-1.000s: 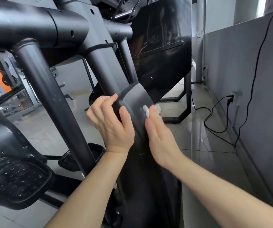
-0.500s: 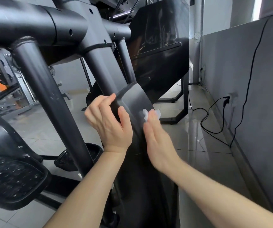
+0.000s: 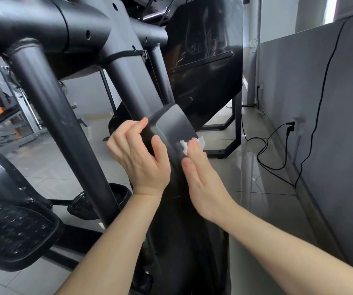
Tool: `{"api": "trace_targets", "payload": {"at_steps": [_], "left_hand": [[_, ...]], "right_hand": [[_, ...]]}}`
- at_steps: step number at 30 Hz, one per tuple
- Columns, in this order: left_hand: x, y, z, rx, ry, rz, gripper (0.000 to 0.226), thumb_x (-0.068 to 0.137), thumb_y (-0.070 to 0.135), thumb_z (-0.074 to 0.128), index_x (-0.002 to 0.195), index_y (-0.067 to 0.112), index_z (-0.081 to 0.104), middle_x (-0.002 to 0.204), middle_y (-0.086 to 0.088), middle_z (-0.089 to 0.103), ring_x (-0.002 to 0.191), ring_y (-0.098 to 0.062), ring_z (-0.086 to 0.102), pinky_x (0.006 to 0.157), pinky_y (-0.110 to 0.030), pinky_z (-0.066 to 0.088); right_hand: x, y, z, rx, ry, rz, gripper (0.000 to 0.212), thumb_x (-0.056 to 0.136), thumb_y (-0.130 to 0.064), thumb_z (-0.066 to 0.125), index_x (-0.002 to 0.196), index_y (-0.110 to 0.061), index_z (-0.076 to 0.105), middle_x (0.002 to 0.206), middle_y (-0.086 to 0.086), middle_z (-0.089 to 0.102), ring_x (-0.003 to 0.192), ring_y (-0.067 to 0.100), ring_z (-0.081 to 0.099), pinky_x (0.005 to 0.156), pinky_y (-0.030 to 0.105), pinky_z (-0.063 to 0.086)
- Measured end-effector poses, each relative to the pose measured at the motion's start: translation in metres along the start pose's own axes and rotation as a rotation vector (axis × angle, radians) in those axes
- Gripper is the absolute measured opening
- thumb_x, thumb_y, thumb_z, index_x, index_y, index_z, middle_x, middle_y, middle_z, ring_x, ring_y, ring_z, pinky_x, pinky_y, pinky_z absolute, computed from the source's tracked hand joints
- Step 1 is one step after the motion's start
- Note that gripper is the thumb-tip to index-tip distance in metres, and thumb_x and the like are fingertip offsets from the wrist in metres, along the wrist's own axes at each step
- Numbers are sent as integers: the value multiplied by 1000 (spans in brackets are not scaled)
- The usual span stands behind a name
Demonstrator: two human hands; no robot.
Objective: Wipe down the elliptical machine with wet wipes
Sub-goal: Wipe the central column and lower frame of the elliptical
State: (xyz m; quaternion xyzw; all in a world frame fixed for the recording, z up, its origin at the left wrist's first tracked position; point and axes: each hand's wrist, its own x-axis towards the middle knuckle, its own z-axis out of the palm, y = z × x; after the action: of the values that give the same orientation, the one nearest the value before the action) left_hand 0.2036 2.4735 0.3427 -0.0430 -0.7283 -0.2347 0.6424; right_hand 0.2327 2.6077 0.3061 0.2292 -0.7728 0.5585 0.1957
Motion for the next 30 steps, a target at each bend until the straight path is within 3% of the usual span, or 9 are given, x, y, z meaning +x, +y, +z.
{"api": "trace_targets", "payload": {"at_steps": [4, 7, 9, 13, 18, 21, 24, 28, 30], "left_hand": [[0, -2, 1, -10, 3, 11, 39, 93, 25, 47, 123, 7, 64, 123, -13, 58, 112, -31, 47, 100, -31, 31], [0, -3, -3, -21, -11, 24, 39, 93, 24, 47, 123, 6, 64, 123, -13, 58, 112, -32, 47, 100, -35, 33], [-1, -5, -3, -26, -20, 30, 40, 93, 25, 46, 124, 6, 63, 124, -13, 58, 113, -33, 48, 101, -35, 33], [-2, -5, -2, -37, -13, 32, 41, 94, 27, 45, 124, 5, 63, 124, -13, 58, 114, -33, 48, 101, -39, 35], [-2, -7, -3, -50, -13, 40, 42, 95, 30, 44, 125, 6, 63, 125, -13, 57, 114, -33, 48, 102, -37, 34], [-2, -7, -4, -43, -26, 33, 45, 93, 33, 47, 125, 5, 62, 126, -14, 57, 115, -34, 48, 104, -27, 28], [-2, -6, -4, -36, -37, 32, 47, 87, 34, 59, 124, 4, 62, 126, -12, 56, 117, -35, 48, 106, -37, 32], [-3, -5, -2, -33, -30, 33, 48, 85, 33, 63, 123, 4, 61, 125, -12, 56, 117, -33, 47, 103, -43, 36], [-3, -5, -2, -23, -27, 25, 48, 85, 33, 63, 123, 4, 61, 126, -12, 56, 118, -32, 46, 102, -43, 36]], "right_hand": [[27, 16, -16, -46, -47, 95, 40, 113, -23, 31, 140, 3, 43, 146, 22, 44, 121, 2, 39, 90, -1, 28], [59, 35, -28, -133, 30, 188, 29, 108, -25, 44, 106, -11, 69, 101, 4, 71, 99, 23, 60, 83, 29, 44], [70, 45, -33, -148, 153, 230, 23, 97, -16, 57, 81, -13, 73, 73, -3, 67, 77, 22, 62, 72, 31, 49], [69, 38, -32, 29, 265, 277, 14, 83, -10, 70, 82, -23, 75, 75, -6, 73, 76, 15, 70, 79, 39, 61], [63, 22, -15, 78, 308, 133, 8, 91, -14, 73, 96, -20, 72, 90, -10, 70, 86, 4, 65, 77, 13, 52], [69, 40, -14, 110, 345, 256, 13, 91, -22, 71, 79, -16, 72, 77, -12, 67, 73, 5, 59, 71, 22, 50], [66, 47, -13, 105, 358, 336, 26, 92, -21, 65, 68, -11, 65, 67, -9, 59, 66, 7, 49, 66, 25, 42], [58, 21, -9, 42, 272, 101, 32, 98, -30, 63, 71, -14, 69, 69, -6, 62, 71, 3, 57, 64, 17, 42], [58, 22, -10, 39, 277, 72, 19, 97, -30, 69, 83, -21, 77, 80, -11, 69, 81, 2, 64, 73, 15, 48]]}}
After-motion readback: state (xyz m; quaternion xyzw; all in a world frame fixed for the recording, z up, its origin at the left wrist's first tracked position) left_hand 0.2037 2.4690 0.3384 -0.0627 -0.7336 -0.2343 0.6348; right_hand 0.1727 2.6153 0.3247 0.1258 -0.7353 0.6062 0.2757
